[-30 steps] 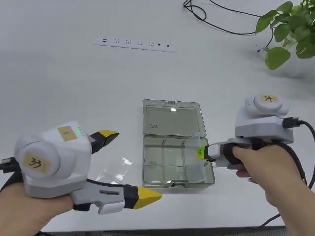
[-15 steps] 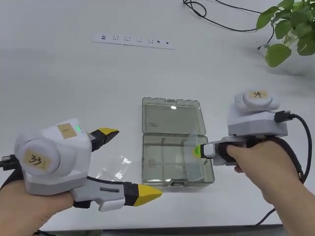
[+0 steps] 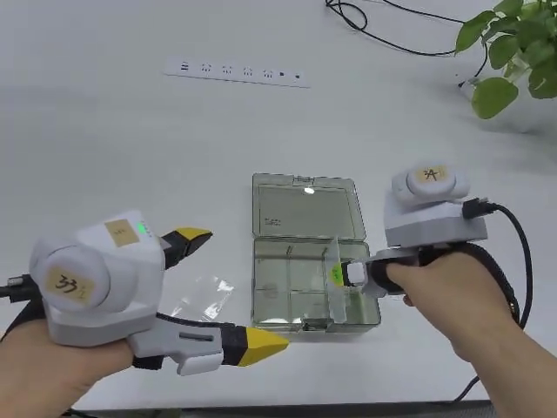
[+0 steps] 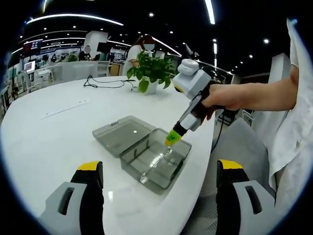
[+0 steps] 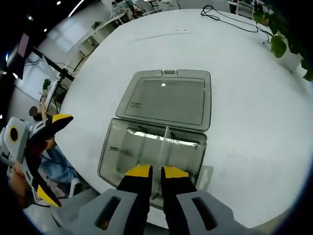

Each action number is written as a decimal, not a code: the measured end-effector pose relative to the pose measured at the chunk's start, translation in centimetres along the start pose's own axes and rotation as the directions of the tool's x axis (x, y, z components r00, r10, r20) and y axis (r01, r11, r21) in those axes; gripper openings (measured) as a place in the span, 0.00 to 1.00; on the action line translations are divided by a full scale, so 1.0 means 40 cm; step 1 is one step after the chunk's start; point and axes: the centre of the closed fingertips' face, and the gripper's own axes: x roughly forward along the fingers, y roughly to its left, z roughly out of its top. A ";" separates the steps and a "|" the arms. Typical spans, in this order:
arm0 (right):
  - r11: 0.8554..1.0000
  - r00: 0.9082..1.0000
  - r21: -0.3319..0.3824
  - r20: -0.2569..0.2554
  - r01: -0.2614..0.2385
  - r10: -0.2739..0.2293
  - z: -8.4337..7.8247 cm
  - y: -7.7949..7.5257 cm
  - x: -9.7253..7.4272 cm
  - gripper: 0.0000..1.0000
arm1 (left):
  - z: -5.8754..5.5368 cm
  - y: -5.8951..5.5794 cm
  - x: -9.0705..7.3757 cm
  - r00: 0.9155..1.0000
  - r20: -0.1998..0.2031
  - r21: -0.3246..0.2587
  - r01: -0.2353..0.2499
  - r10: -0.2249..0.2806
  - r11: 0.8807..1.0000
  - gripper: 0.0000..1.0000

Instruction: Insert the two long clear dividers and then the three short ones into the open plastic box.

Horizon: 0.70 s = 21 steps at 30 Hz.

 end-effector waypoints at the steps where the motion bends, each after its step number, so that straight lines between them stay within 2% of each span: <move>1: 1.000 1.000 -0.004 -0.002 -0.004 0.004 0.000 0.000 0.003 0.08 | 0.000 0.000 -0.001 1.000 0.001 0.000 -0.001 0.001 1.000 0.99; 13: 0.999 1.000 -0.051 -0.006 -0.019 0.019 -0.004 -0.004 0.022 0.09 | 0.006 0.009 -0.009 1.000 0.002 -0.003 -0.017 0.017 1.000 0.98; 21: 0.997 0.999 -0.070 0.014 -0.045 0.046 -0.006 -0.001 0.019 0.10 | 0.020 0.010 -0.021 0.999 0.006 0.009 -0.034 0.034 0.999 0.98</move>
